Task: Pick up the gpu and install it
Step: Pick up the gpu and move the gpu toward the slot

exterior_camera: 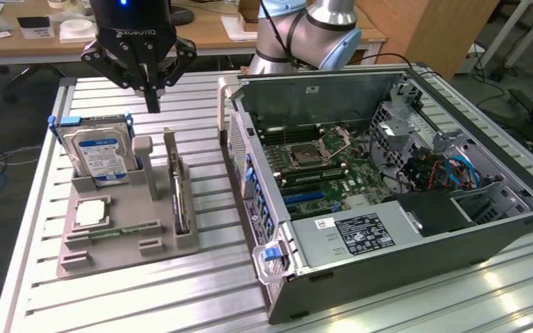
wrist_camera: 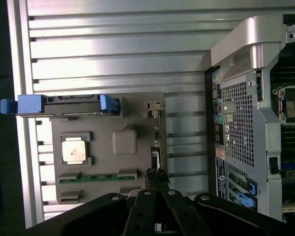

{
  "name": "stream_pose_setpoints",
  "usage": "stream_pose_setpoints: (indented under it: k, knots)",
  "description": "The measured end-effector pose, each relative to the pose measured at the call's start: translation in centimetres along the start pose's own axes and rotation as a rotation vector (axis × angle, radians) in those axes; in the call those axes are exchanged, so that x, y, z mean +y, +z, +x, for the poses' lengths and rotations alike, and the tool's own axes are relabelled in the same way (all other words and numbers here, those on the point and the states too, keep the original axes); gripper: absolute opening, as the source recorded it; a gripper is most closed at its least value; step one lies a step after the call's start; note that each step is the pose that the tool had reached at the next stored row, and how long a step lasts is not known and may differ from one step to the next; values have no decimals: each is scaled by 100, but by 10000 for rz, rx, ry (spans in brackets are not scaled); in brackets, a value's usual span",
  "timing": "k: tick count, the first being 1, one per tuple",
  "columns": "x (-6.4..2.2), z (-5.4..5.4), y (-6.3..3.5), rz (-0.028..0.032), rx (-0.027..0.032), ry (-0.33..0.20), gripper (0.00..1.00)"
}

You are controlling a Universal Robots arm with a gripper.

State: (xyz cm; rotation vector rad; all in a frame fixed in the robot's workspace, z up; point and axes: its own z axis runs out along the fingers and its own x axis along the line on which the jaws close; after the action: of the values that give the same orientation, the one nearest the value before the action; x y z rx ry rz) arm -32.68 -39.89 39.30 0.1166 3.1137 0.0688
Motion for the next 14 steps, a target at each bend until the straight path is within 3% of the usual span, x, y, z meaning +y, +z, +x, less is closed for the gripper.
stream_pose_setpoints:
  k: [4, 6, 8, 11, 14]
  knots:
    - [0, 0, 0, 0, -1, 0, 11]
    - [0, 0, 0, 0, 0, 0, 17]
    - [0, 0, 0, 0, 1, 0, 29]
    - [0, 0, 0, 0, 1, 0, 35]
    - [0, 0, 0, 0, 1, 0, 53]
